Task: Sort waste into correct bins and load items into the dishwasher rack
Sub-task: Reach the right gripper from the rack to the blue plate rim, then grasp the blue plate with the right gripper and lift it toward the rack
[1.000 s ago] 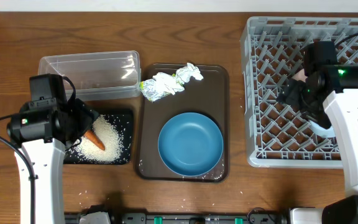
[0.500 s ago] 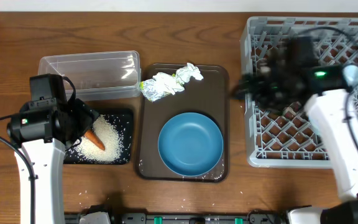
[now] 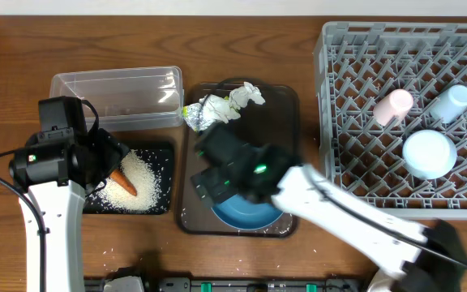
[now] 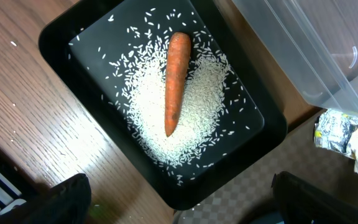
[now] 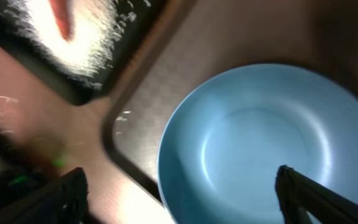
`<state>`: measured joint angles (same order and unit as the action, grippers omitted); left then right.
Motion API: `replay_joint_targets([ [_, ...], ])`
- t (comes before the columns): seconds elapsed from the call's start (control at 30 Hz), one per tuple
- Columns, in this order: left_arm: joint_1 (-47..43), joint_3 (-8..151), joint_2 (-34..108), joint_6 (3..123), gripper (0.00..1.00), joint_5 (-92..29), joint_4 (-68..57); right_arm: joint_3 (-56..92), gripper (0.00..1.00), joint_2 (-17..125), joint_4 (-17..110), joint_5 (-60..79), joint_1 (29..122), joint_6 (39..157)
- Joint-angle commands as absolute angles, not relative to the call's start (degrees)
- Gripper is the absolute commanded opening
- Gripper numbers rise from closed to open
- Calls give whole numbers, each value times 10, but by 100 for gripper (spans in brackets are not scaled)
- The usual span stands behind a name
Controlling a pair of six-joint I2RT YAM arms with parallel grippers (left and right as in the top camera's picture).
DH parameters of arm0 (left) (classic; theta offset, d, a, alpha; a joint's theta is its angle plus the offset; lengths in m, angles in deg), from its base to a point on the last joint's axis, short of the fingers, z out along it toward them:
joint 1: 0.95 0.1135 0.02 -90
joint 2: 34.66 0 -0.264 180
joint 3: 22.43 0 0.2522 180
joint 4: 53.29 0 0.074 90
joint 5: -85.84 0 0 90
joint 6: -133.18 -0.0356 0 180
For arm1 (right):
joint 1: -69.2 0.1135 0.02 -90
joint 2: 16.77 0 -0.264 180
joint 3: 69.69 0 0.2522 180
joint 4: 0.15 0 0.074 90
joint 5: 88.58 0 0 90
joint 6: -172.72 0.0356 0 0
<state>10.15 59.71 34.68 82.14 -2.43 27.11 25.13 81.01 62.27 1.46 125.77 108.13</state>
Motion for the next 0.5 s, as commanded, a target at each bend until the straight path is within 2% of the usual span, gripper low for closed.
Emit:
replay_joint_targets([
  [0.0, 104, 606, 347, 819, 96, -16, 273, 258, 93, 866, 616, -63, 1279, 1118],
  [0.1, 104, 606, 347, 818, 96, -16, 273, 258, 96, 909, 616, -60, 1289, 1145],
  [0.2, 104, 606, 347, 819, 96, -16, 273, 258, 95, 945, 616, -52, 1296, 1166],
  [0.47, 104, 606, 347, 818, 96, -16, 273, 258, 73, 998, 612, -35, 1318, 1192],
])
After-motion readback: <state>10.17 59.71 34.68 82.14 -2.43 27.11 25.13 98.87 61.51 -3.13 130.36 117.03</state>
